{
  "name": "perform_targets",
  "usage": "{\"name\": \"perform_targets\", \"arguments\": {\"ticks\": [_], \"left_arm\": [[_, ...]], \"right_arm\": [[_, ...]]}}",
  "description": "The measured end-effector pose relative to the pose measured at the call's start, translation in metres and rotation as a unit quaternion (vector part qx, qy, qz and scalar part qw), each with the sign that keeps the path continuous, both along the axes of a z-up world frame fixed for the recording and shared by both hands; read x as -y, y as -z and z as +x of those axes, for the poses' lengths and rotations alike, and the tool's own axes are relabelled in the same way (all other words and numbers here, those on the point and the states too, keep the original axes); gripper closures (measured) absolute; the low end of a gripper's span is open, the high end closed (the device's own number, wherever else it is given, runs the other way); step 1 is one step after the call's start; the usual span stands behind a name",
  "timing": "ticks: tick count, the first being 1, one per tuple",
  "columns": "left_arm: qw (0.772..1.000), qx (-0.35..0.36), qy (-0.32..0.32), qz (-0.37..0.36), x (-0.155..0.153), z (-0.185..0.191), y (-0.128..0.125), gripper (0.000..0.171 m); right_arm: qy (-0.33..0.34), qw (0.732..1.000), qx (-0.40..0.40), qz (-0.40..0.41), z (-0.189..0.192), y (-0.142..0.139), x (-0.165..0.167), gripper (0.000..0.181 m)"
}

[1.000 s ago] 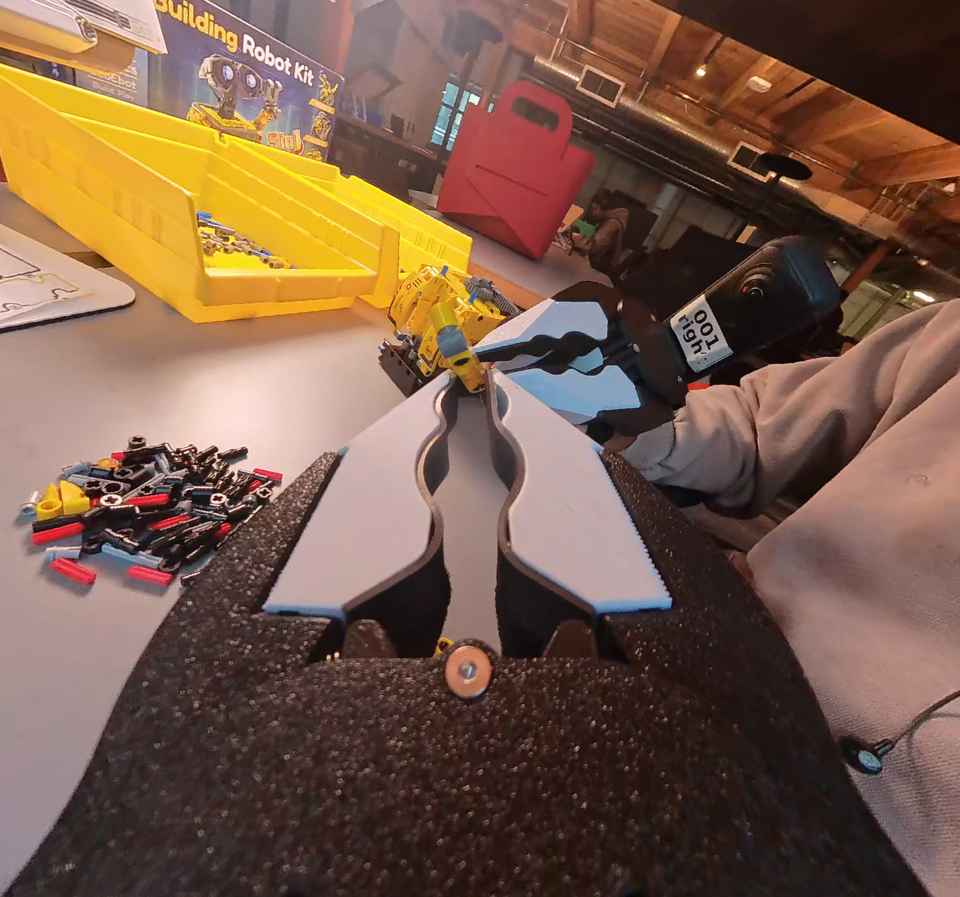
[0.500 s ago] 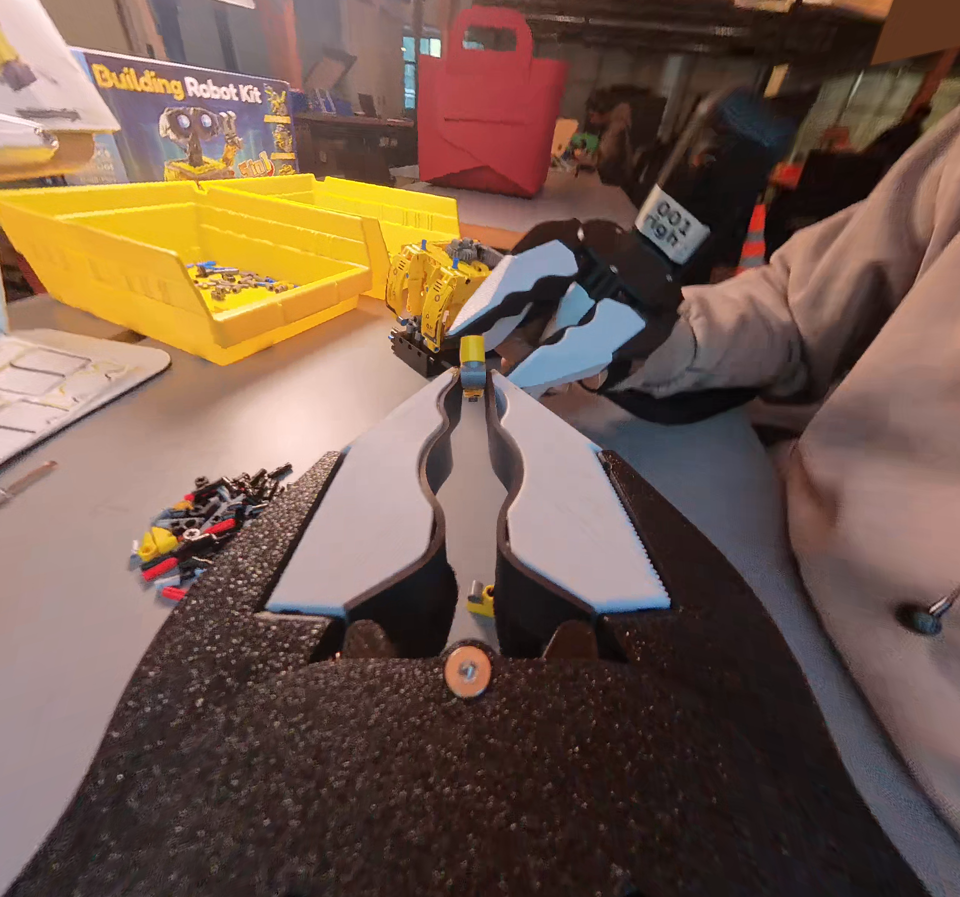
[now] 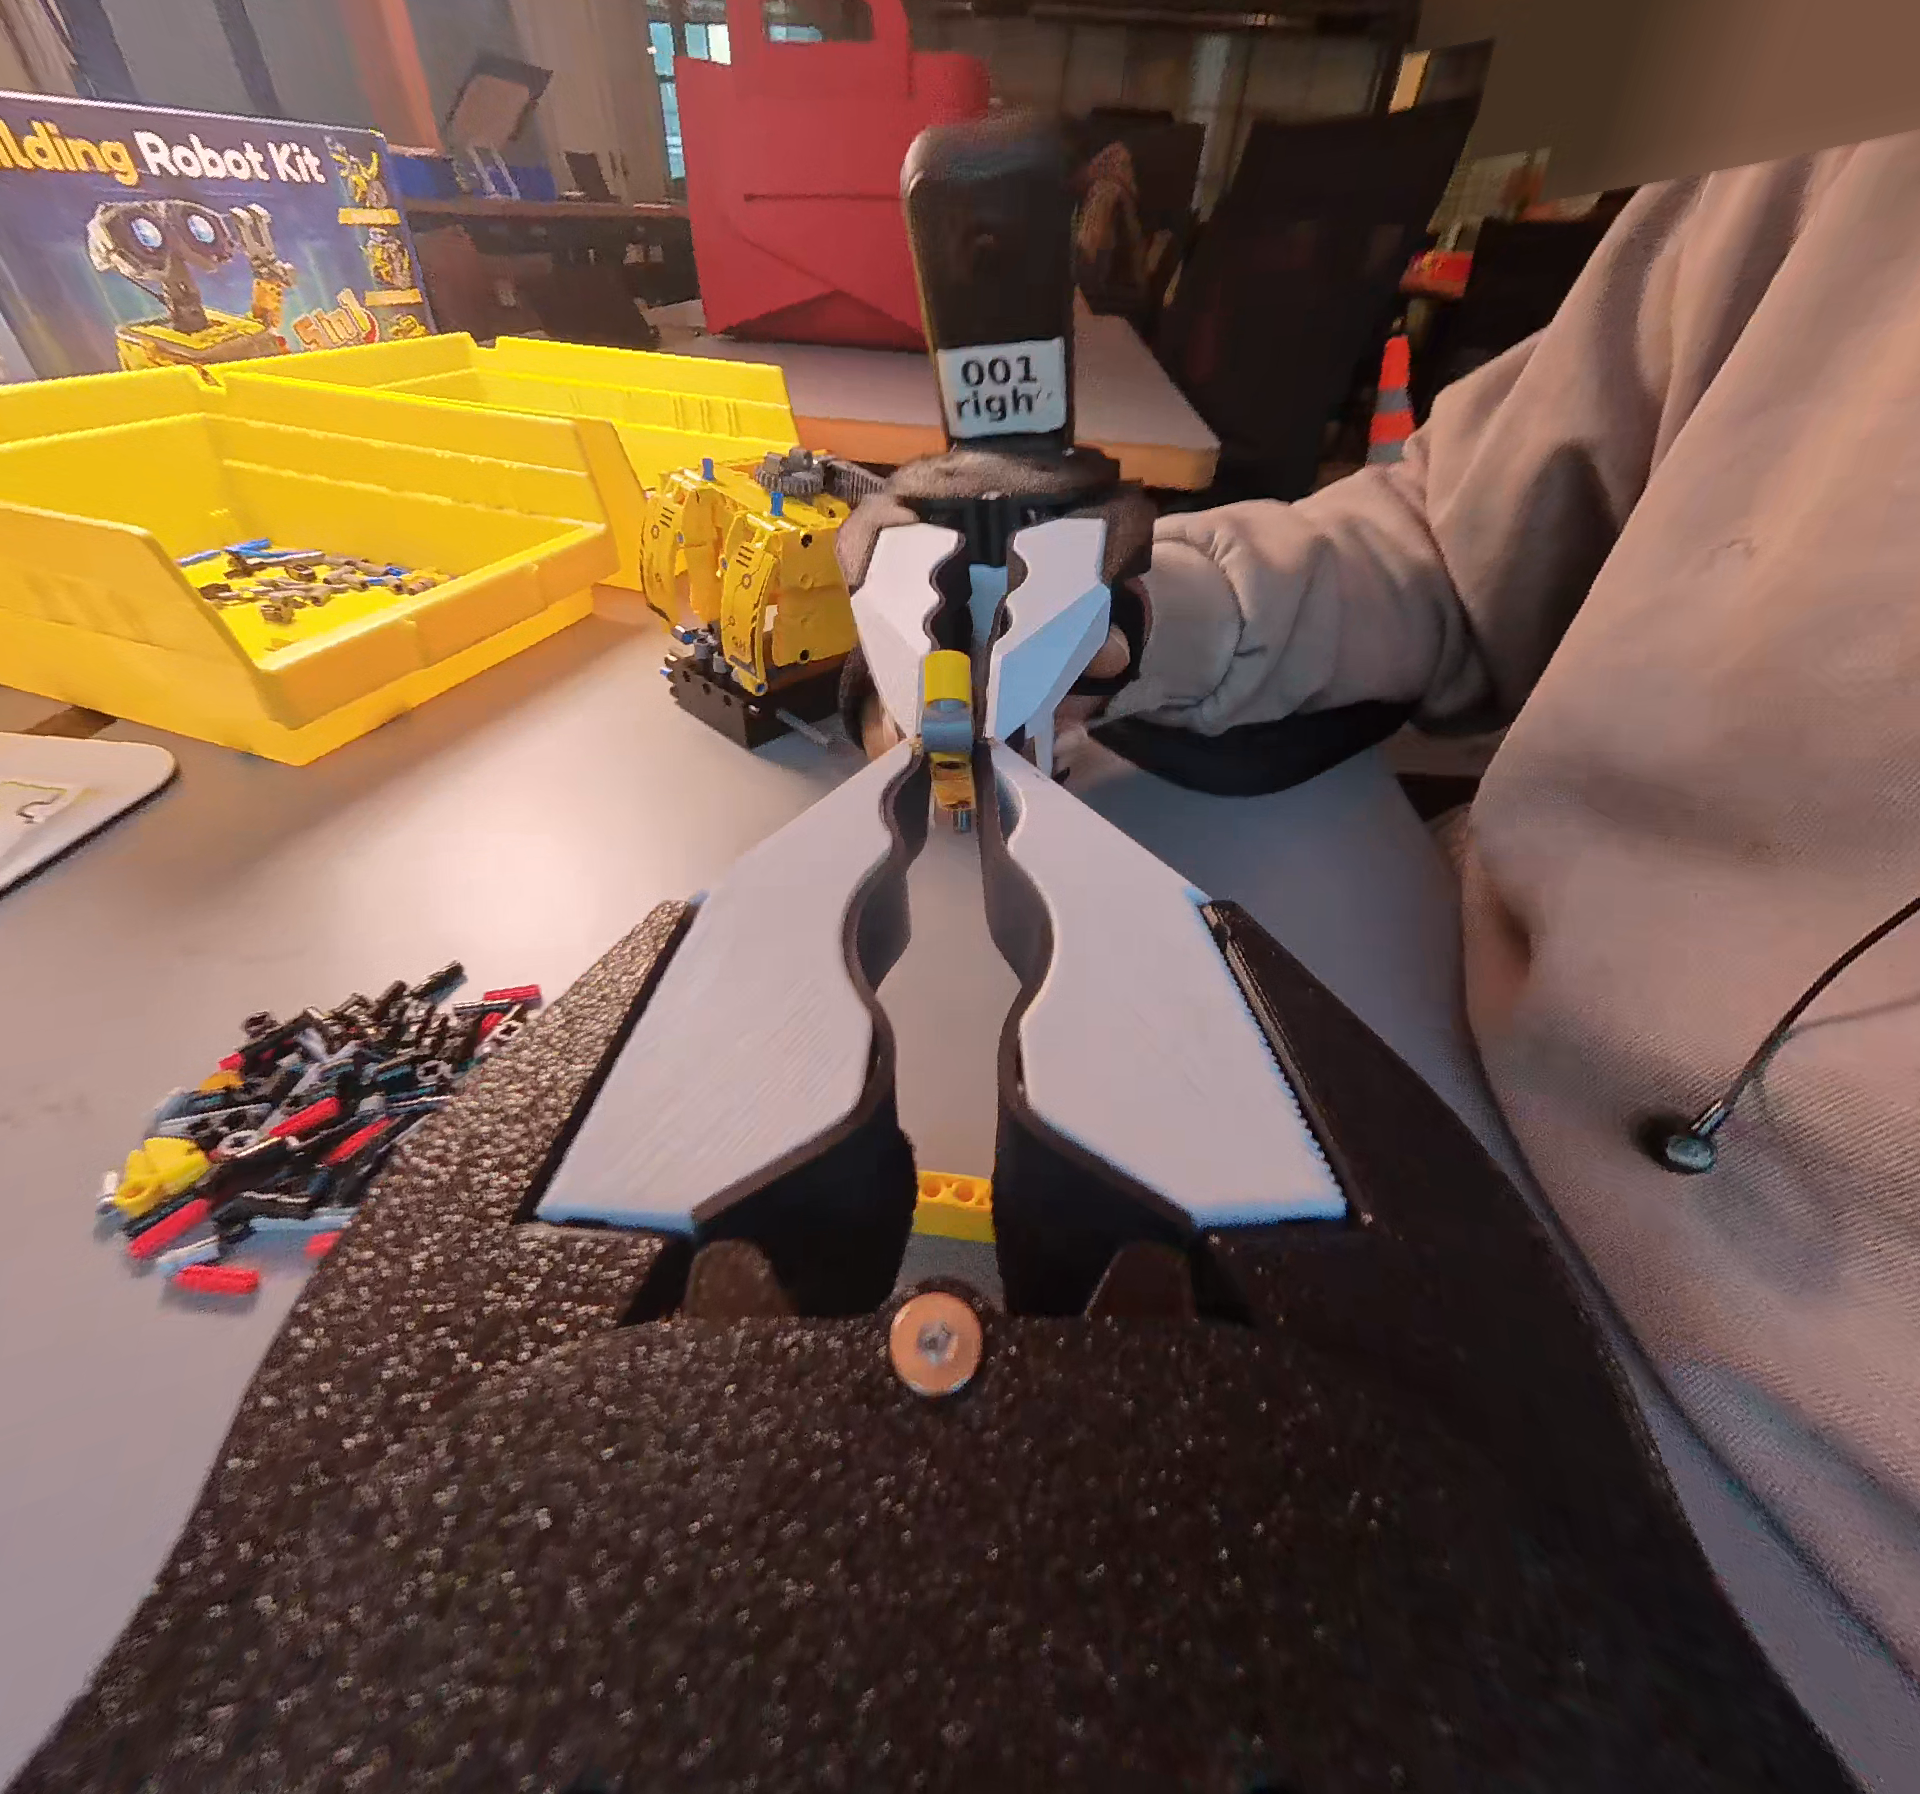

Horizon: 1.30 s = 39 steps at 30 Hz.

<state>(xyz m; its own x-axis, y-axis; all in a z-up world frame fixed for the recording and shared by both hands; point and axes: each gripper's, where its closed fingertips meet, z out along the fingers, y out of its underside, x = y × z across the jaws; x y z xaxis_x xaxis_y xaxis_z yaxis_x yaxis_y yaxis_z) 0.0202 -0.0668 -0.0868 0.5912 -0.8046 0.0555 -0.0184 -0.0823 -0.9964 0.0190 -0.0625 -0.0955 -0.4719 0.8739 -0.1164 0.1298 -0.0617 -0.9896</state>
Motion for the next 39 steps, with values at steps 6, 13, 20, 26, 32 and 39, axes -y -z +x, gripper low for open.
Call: {"name": "perform_targets", "arguments": {"ticks": [6,13,20,26,32,39], "left_arm": [[0.995,0.081,0.017,-0.046,-0.001,0.0,-0.007,0.165],[0.997,0.036,0.028,-0.065,0.002,0.005,0.005,0.165],[0.996,0.024,0.04,-0.08,0.004,0.012,0.013,0.165],[0.997,0.035,0.038,-0.059,0.006,0.007,0.005,0.157],[0.996,0.031,0.059,-0.057,0.014,0.013,0.005,0.155],[0.996,0.027,0.06,-0.061,0.013,0.014,0.005,0.165]], "right_arm": [[-0.032,0.994,0.013,-0.108,-0.001,-0.003,0.003,0.174],[-0.031,0.997,-0.009,-0.065,0.001,-0.007,0.007,0.163],[-0.031,0.998,-0.006,-0.048,0.001,-0.004,0.01,0.17],[-0.04,0.997,-0.004,-0.067,0.004,-0.008,0.006,0.174],[-0.049,0.998,0.021,-0.03,0.002,0.006,0.016,0.174],[-0.045,0.999,0.012,-0.01,0.002,0.005,0.019,0.174]]}}
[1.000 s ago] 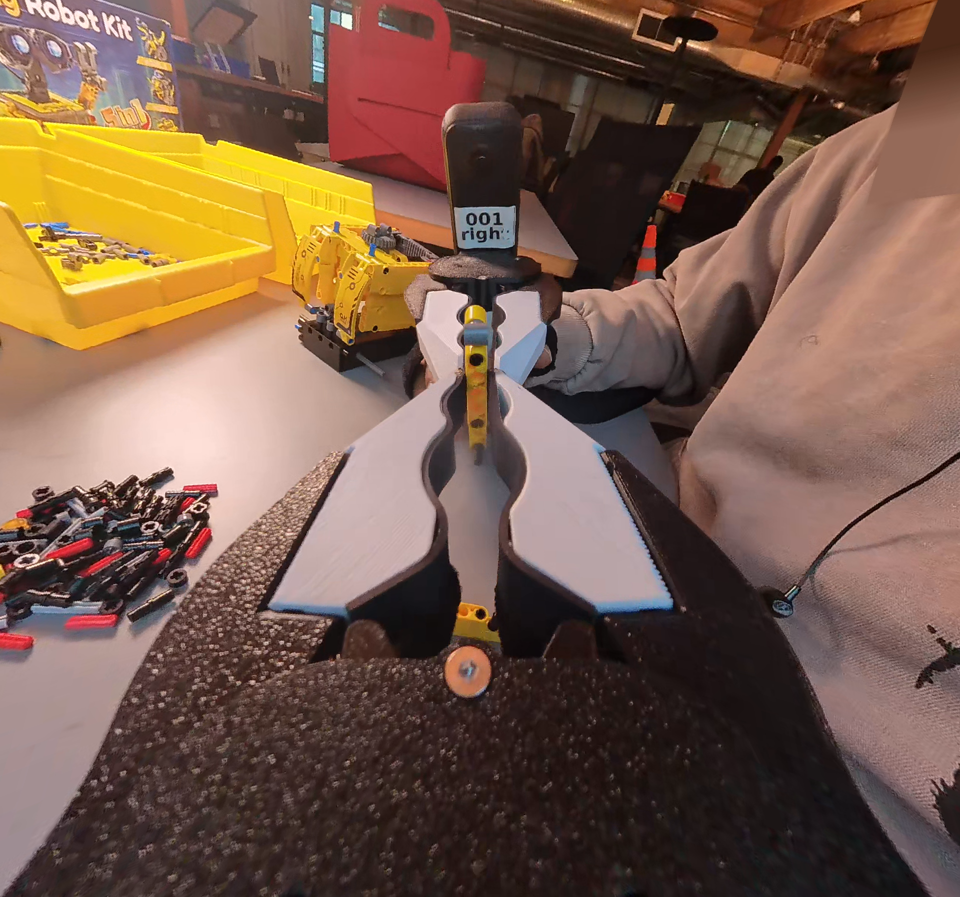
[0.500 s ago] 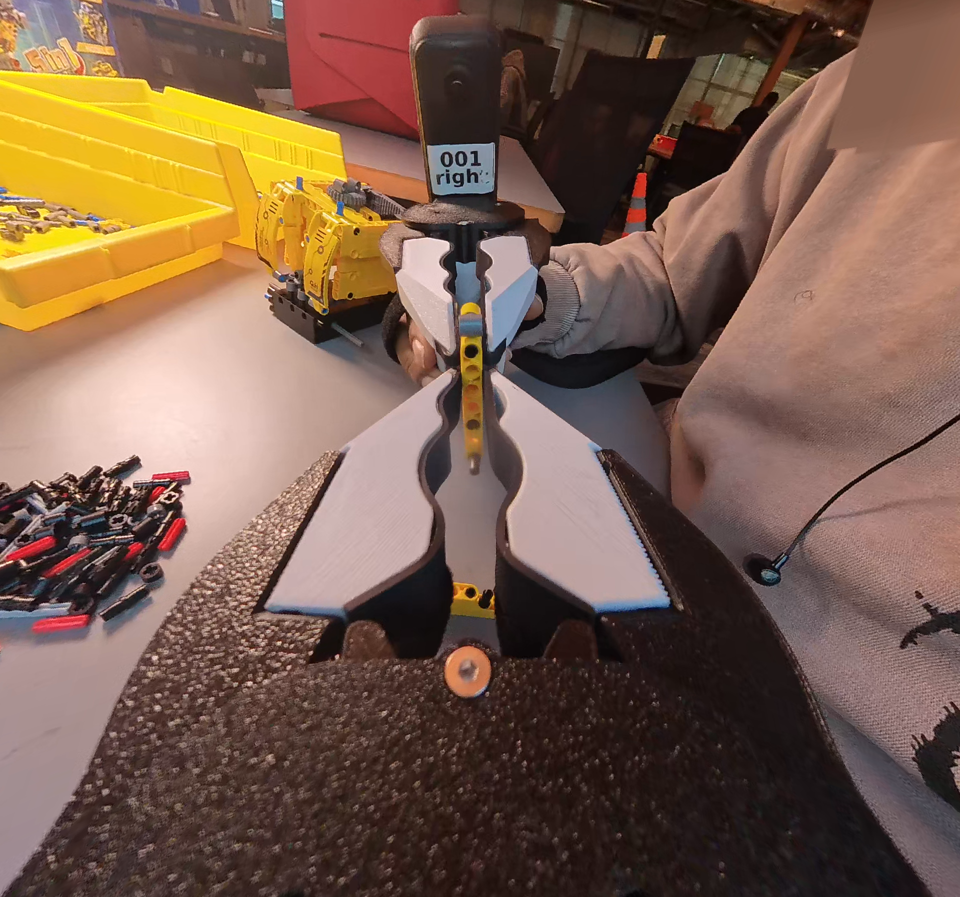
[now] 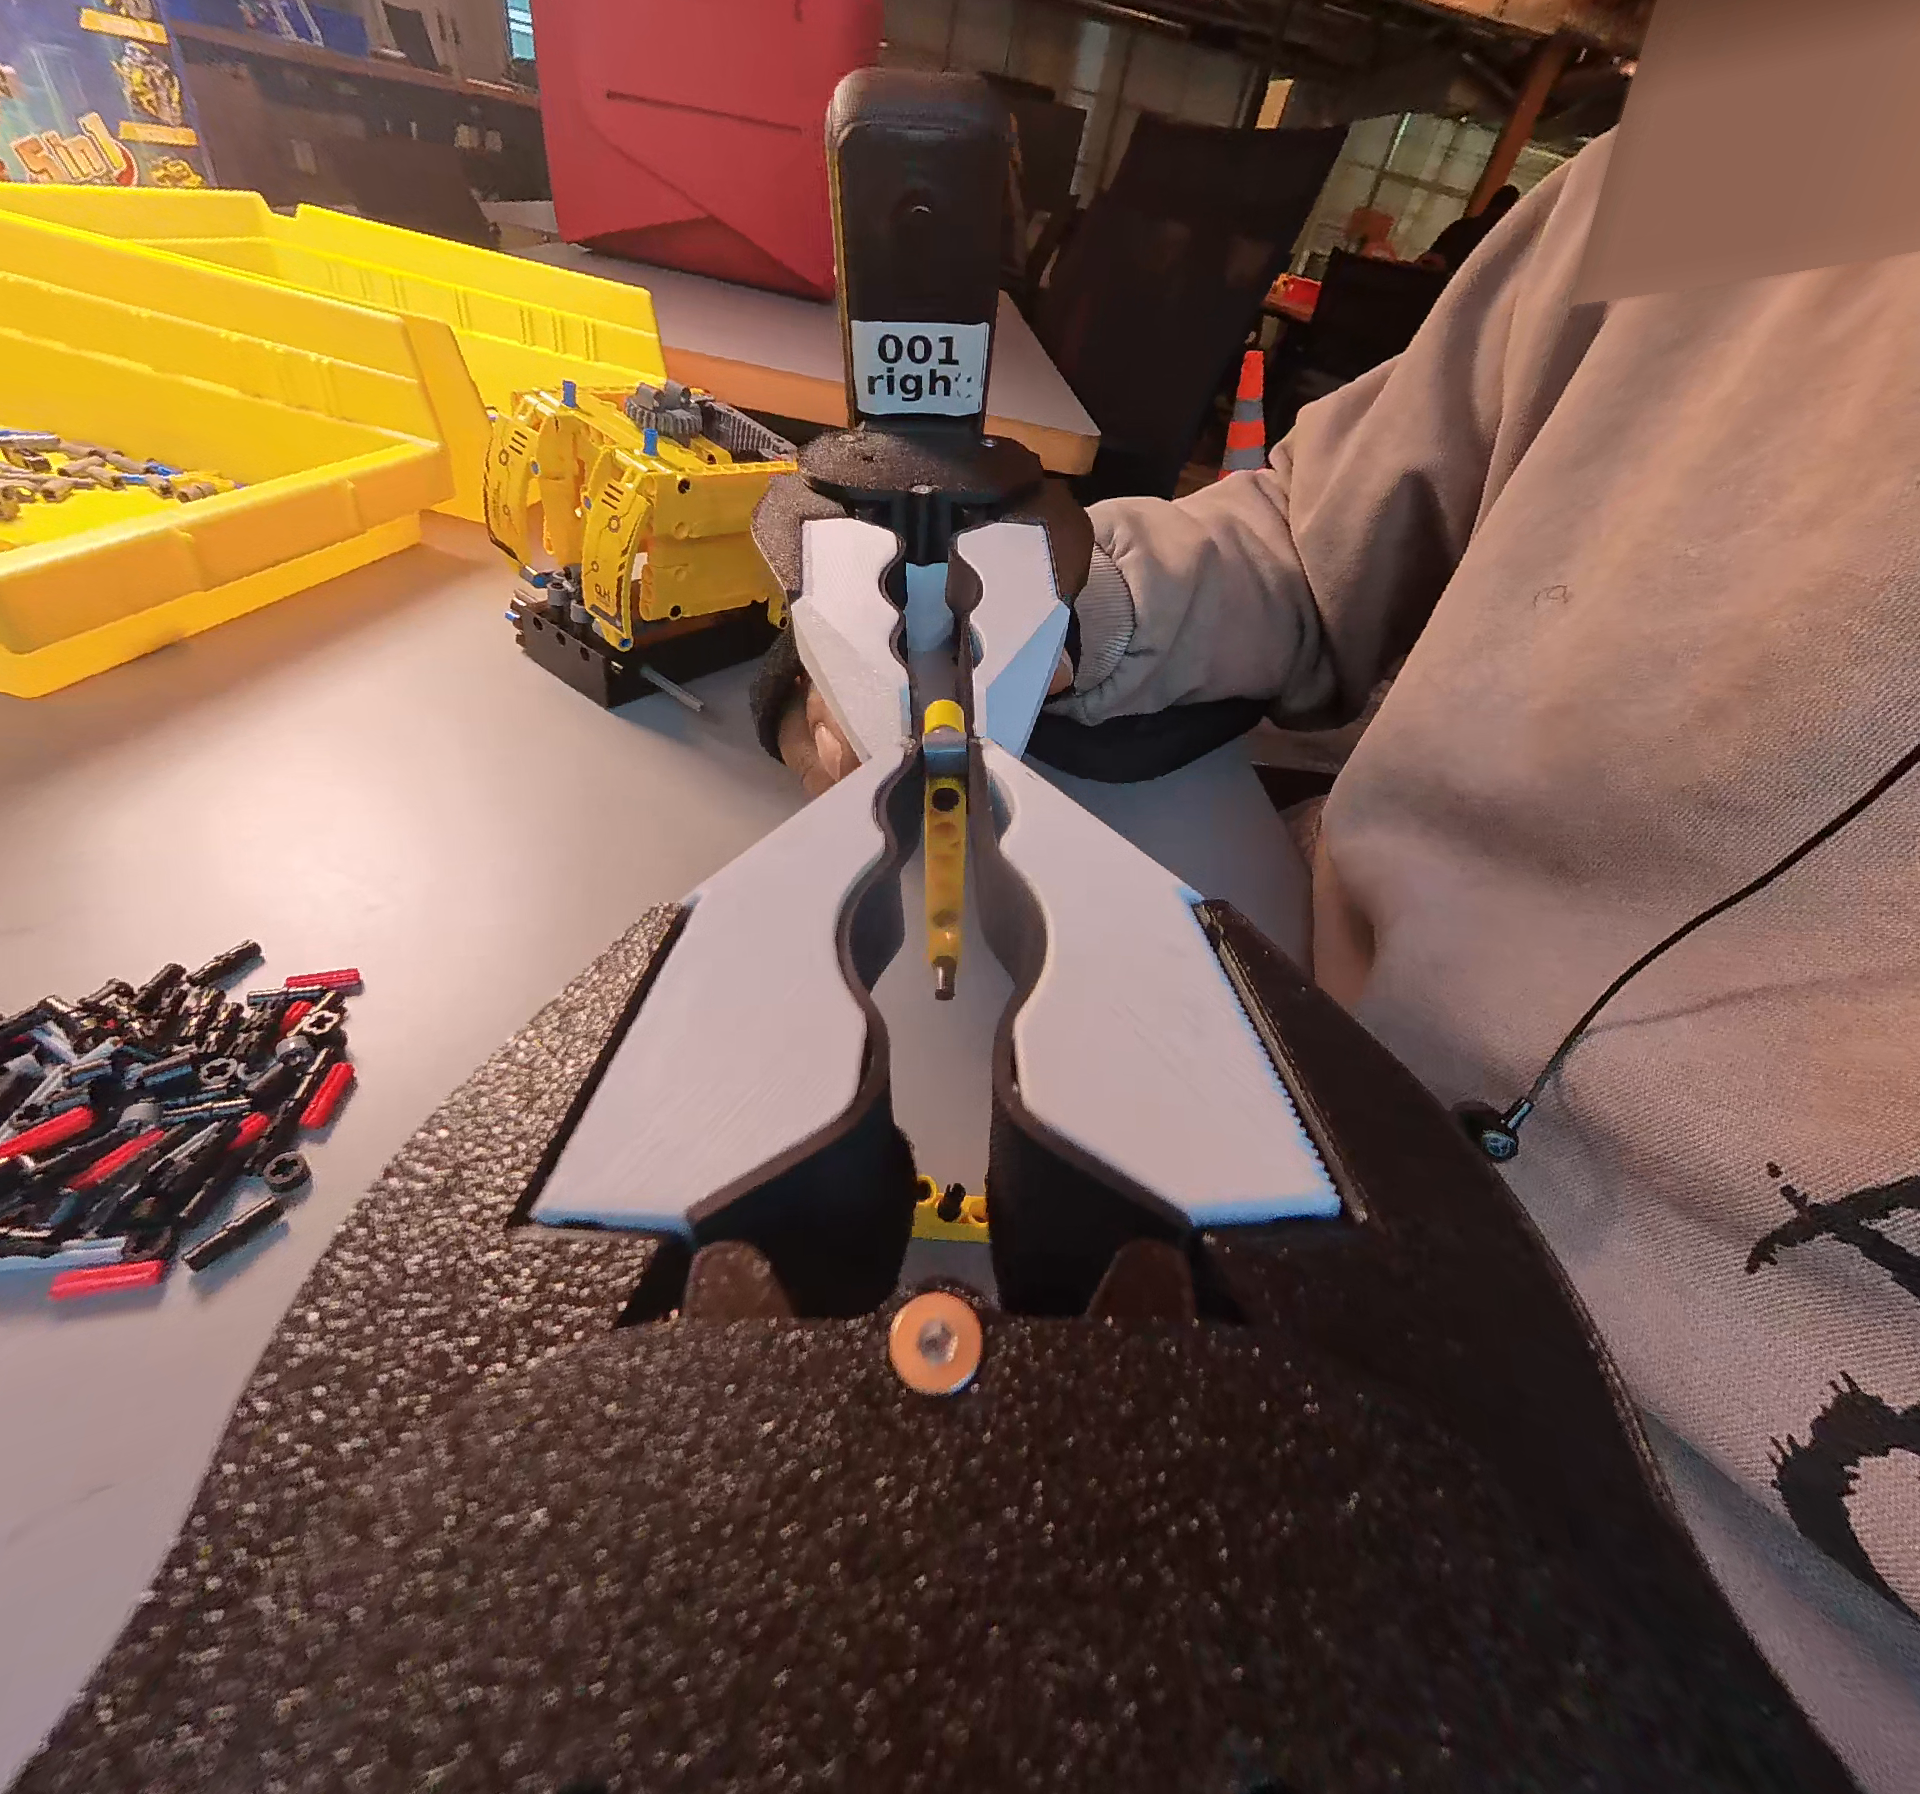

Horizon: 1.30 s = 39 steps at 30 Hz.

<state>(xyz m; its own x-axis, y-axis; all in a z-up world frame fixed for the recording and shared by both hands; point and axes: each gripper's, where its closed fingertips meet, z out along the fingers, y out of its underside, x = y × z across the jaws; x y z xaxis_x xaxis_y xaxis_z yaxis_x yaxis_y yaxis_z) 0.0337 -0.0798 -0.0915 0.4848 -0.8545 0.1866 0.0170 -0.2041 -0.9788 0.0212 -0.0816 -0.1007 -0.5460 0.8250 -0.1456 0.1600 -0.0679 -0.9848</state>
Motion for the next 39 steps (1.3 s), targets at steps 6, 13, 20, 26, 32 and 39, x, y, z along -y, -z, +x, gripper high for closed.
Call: {"name": "perform_targets", "arguments": {"ticks": [6,13,20,26,32,39], "left_arm": [[1.0,0.01,0.001,0.006,0.0,0.002,-0.003,0.165],[1.0,0.014,-0.014,0.013,0.0,-0.002,-0.007,0.165],[1.0,-0.004,-0.012,0.004,-0.001,-0.001,-0.002,0.165],[0.999,-0.038,-0.013,-0.01,0.0,-0.001,0.005,0.165],[0.997,-0.069,-0.019,-0.009,0.002,-0.006,0.01,0.165],[0.999,-0.039,-0.011,-0.018,0.002,-0.005,0.007,0.165]], "right_arm": [[0.005,1.0,-0.002,0.024,-0.002,0.001,0.004,0.174],[0.009,1.0,-0.012,0.009,-0.001,-0.004,-0.002,0.174],[0.004,1.0,0.0,0.012,-0.001,0.001,0.001,0.174],[0.013,0.999,-0.001,0.048,-0.001,0.004,0.001,0.174],[0.007,0.999,-0.005,0.033,0.0,0.002,-0.001,0.175],[0.013,0.999,-0.038,0.006,0.002,-0.014,-0.004,0.176]]}}
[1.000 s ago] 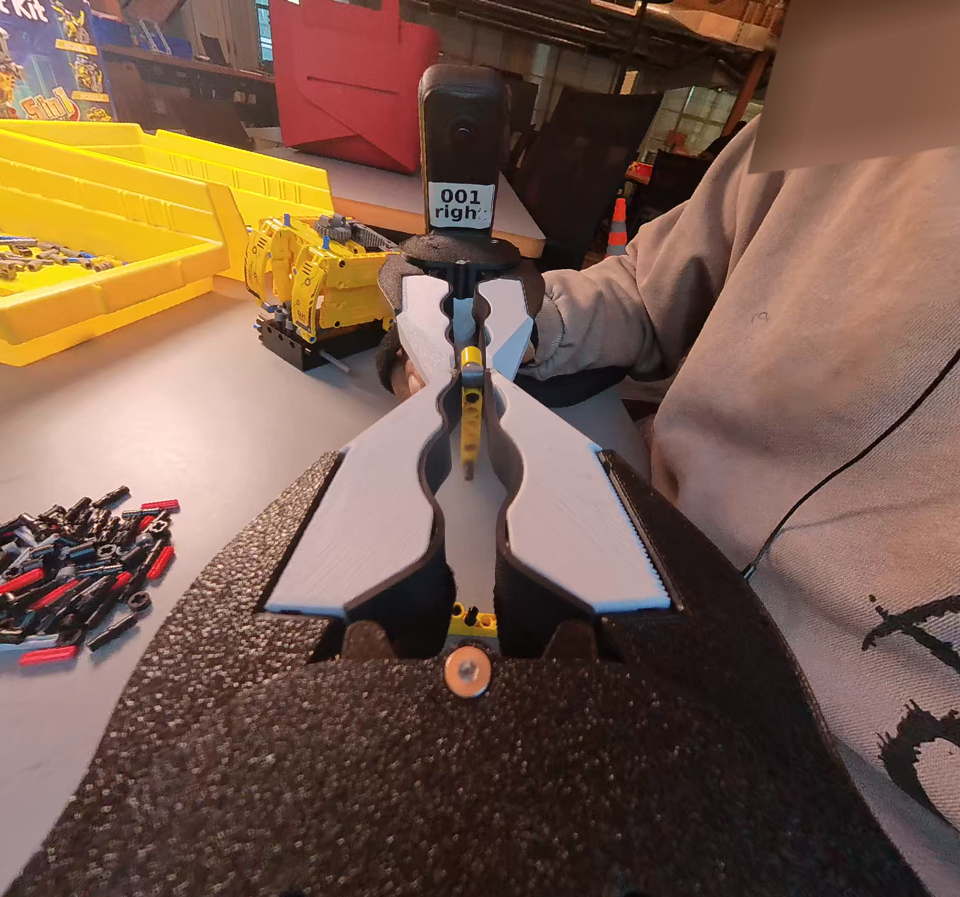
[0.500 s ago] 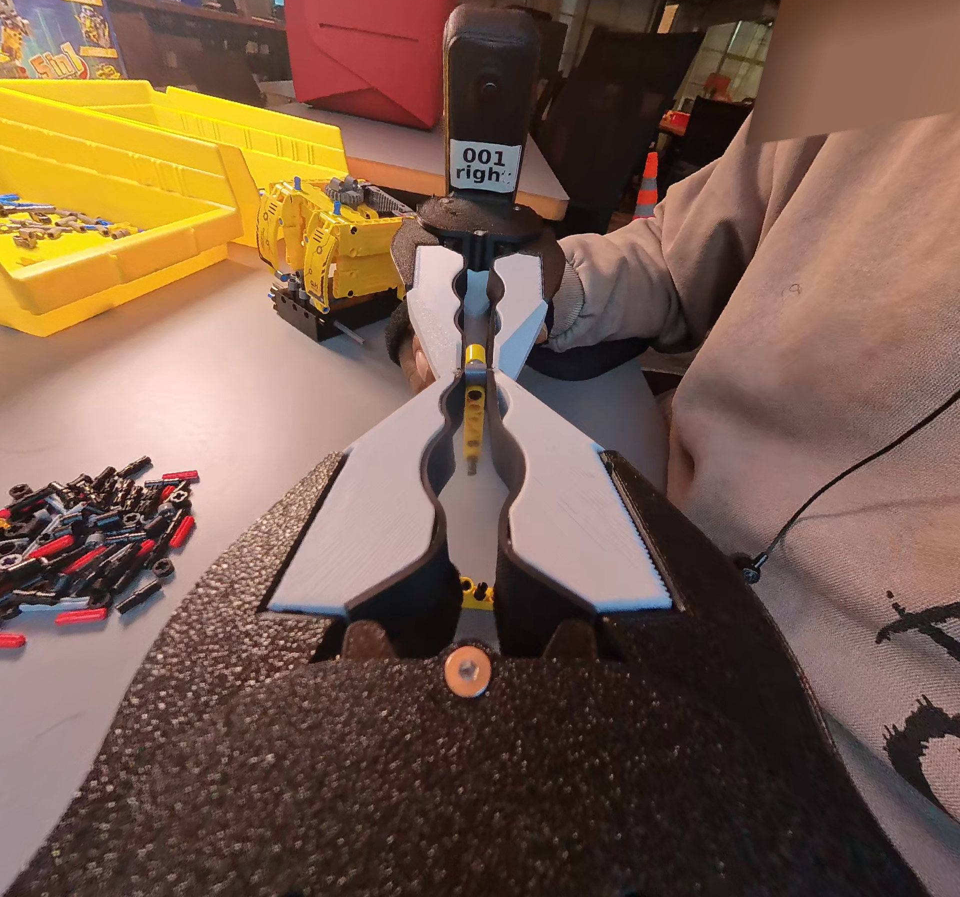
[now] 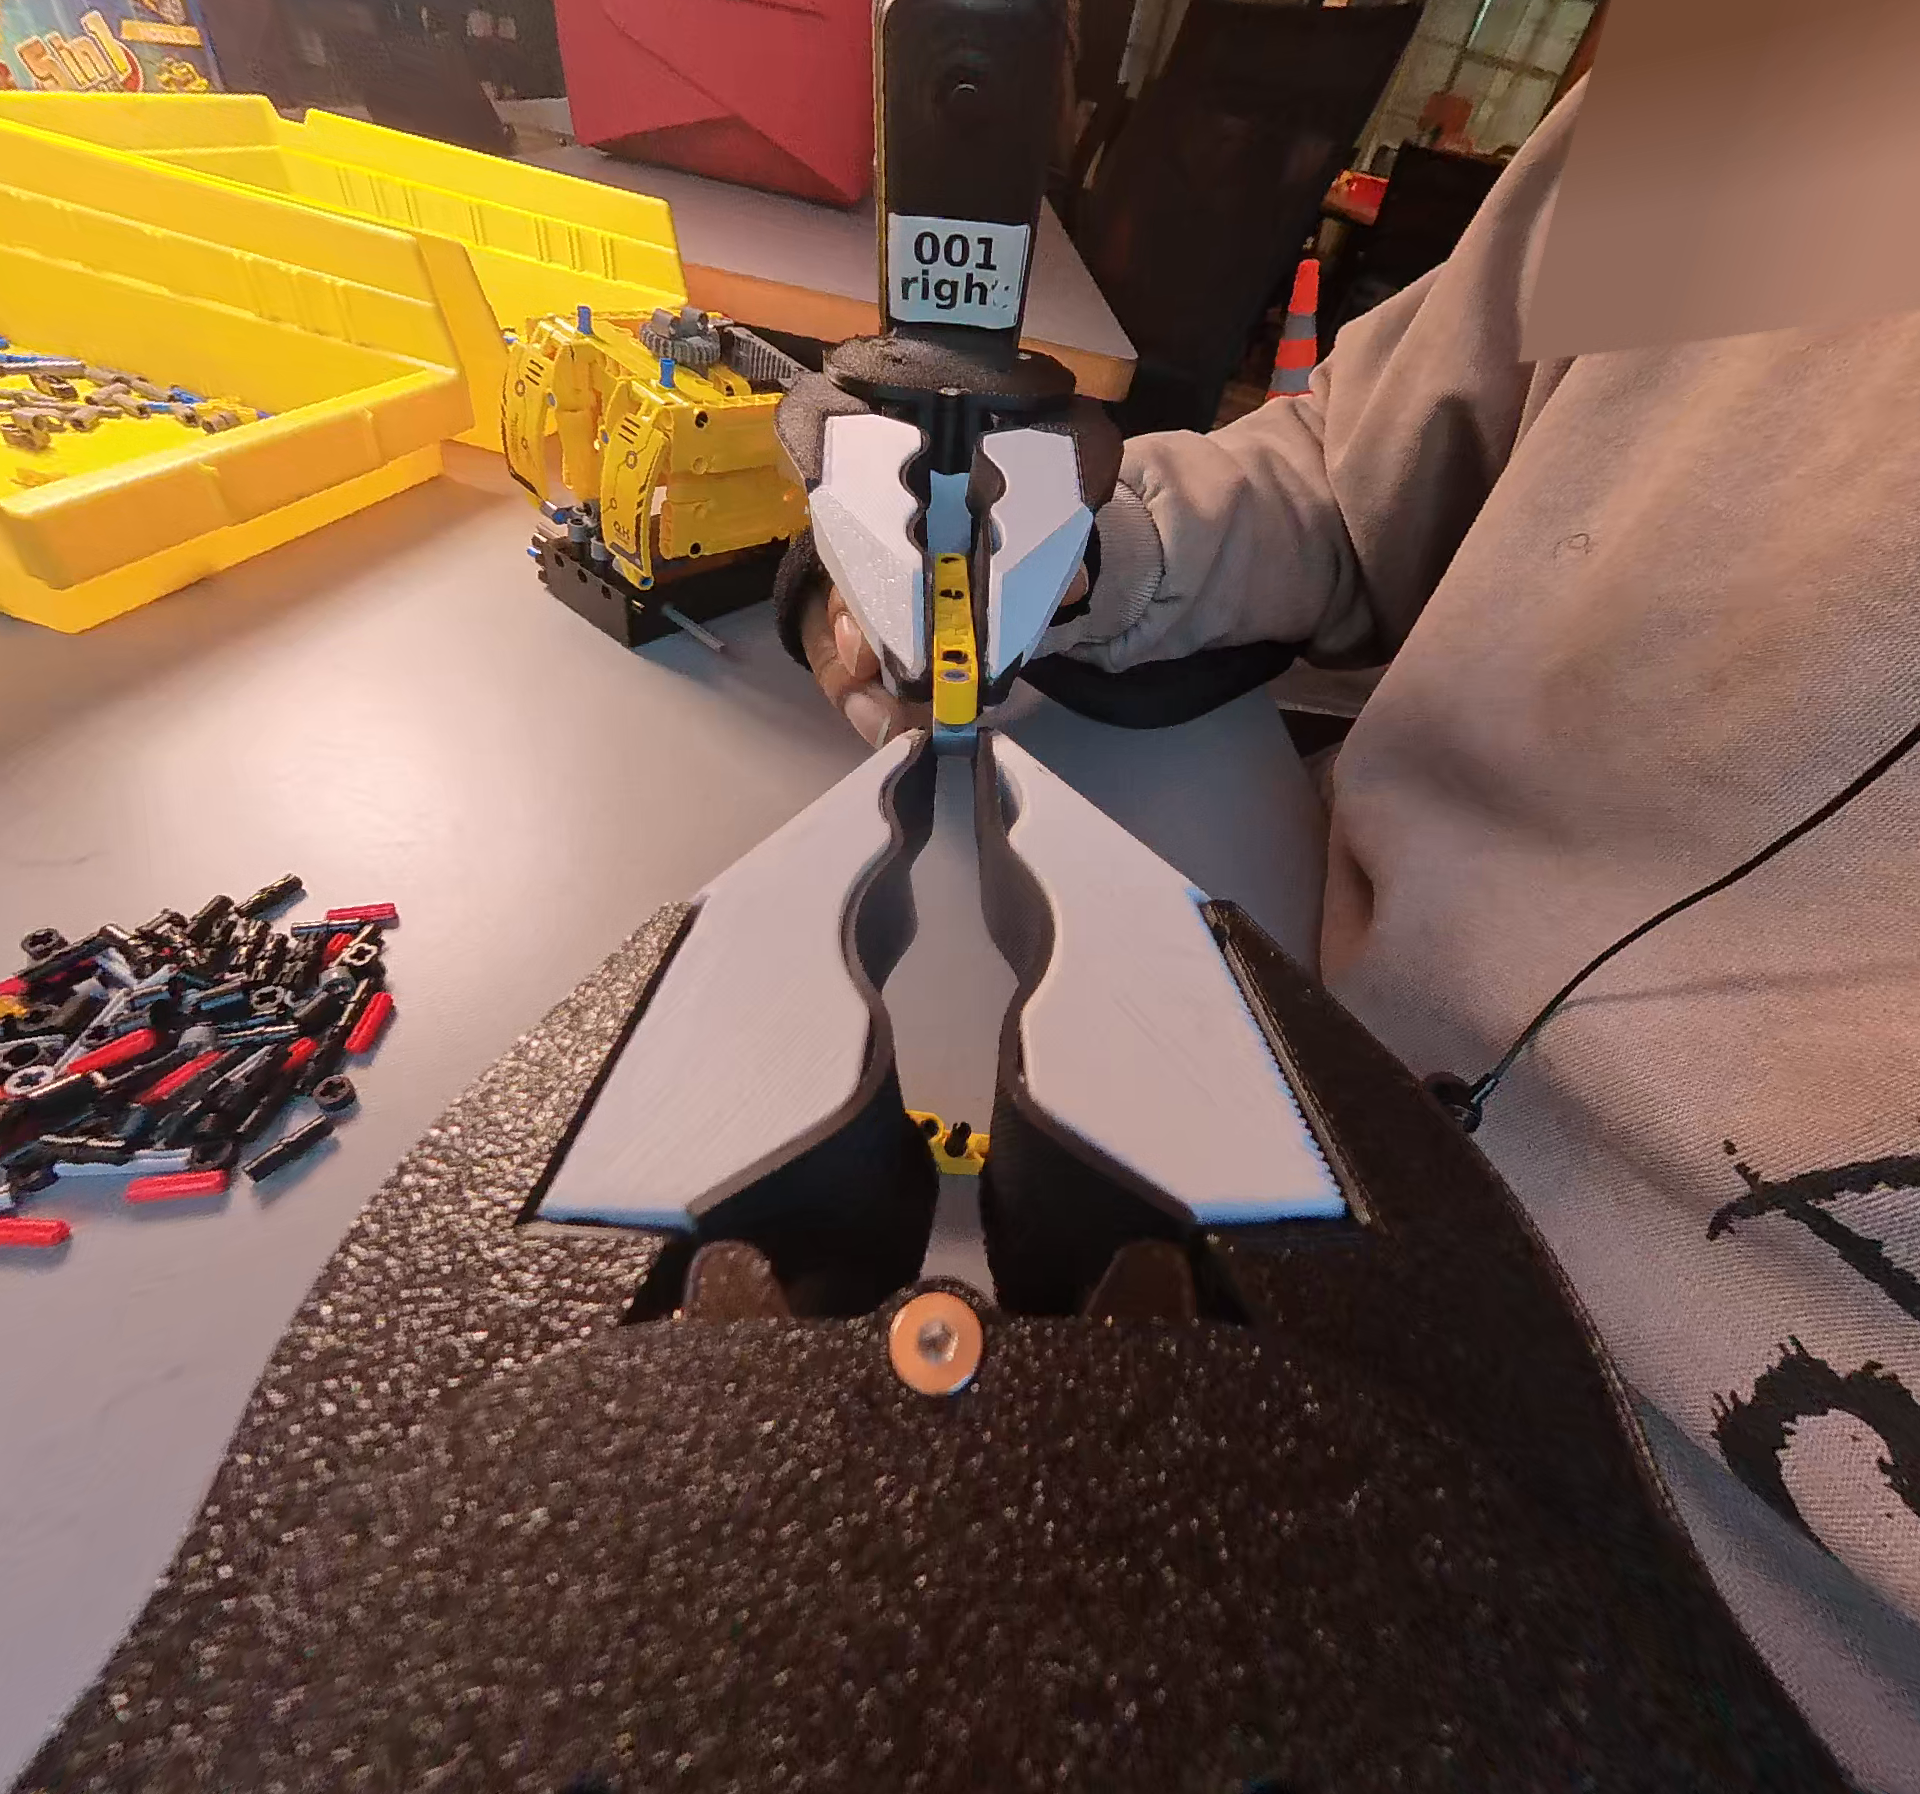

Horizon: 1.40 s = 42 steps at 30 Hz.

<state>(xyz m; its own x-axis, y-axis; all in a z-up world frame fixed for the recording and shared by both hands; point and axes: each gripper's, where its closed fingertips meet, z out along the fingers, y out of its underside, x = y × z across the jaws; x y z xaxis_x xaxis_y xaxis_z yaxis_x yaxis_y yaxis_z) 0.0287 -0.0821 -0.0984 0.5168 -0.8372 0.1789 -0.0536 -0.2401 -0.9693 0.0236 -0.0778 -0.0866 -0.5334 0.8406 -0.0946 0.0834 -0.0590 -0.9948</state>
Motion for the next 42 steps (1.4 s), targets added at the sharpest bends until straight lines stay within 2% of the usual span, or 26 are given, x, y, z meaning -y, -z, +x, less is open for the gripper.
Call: {"name": "perform_targets", "arguments": {"ticks": [6,14,18,21,22,24,27,32,34,38,42], "left_arm": [[0.999,0.031,0.001,-0.008,0.0,0.009,-0.004,0.165],[1.0,0.014,-0.008,-0.015,-0.004,0.014,0.002,0.165],[1.0,-0.012,-0.006,-0.02,-0.004,0.001,0.008,0.165],[1.0,0.009,-0.005,-0.017,-0.003,-0.006,-0.001,0.166],[1.0,0.012,-0.003,-0.014,-0.002,-0.006,-0.003,0.171],[1.0,-0.005,-0.002,-0.016,-0.002,-0.005,0.003,0.171],[0.999,-0.024,0.002,-0.021,-0.002,-0.001,0.011,0.171],[0.995,-0.058,-0.072,-0.037,-0.021,-0.027,0.024,0.171],[0.991,-0.093,-0.094,-0.034,-0.025,-0.043,0.029,0.171],[0.976,-0.174,-0.127,-0.042,-0.022,-0.081,0.037,0.148],[0.957,-0.227,-0.084,-0.157,0.013,-0.093,0.069,0.128]], "right_arm": [[-0.003,0.998,-0.031,-0.048,0.003,-0.015,0.0,0.176],[-0.003,0.996,-0.038,-0.078,-0.002,-0.021,0.0,0.176],[-0.012,0.999,-0.002,-0.036,-0.003,-0.007,-0.005,0.175],[-0.006,0.999,0.039,0.021,0.003,0.014,-0.012,0.181],[-0.006,0.997,0.053,0.047,0.004,0.021,-0.011,0.181],[-0.008,0.995,0.06,0.081,0.003,0.028,-0.004,0.181],[-0.011,0.993,0.074,0.096,0.0,0.034,0.004,0.173],[0.019,0.989,0.115,0.096,-0.004,0.051,-0.01,0.171],[0.023,0.988,0.12,0.097,-0.005,0.053,-0.011,0.167],[0.029,0.986,0.13,0.099,-0.008,0.06,-0.011,0.162],[0.038,0.986,0.134,0.096,-0.011,0.061,-0.014,0.16]]}}
